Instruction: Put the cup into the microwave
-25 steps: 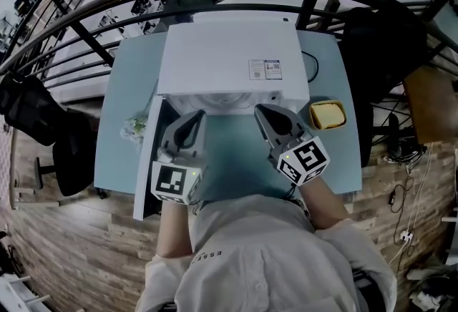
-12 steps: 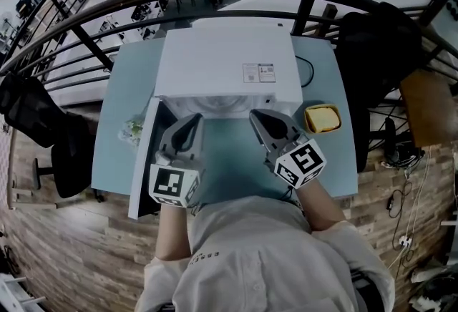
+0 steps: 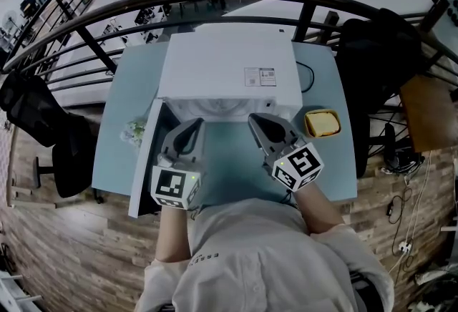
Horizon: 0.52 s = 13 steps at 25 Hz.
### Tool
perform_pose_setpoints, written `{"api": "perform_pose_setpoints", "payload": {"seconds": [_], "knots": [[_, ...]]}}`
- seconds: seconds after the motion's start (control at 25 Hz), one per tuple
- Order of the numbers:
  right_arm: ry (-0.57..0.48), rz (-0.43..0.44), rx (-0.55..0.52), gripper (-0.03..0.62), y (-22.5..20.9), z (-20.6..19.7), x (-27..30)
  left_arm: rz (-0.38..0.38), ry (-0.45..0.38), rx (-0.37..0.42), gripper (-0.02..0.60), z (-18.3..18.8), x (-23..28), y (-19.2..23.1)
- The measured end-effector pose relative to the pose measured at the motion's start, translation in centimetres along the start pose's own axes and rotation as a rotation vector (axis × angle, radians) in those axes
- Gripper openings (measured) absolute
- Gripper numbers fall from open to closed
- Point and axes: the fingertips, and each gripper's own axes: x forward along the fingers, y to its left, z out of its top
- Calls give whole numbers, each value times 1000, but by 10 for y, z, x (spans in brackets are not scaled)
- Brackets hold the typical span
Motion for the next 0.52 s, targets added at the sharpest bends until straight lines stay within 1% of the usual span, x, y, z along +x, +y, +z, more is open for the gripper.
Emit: {"api": "perform_pose_setpoints", "payload": {"seconds": [0.32, 0.52], "knots": [[13, -12, 23, 15, -3, -4, 5, -8, 10, 7, 2, -3, -1, 2], [16, -25, 30, 15, -6, -6, 5, -11, 22, -11, 2, -7, -1, 1]]}}
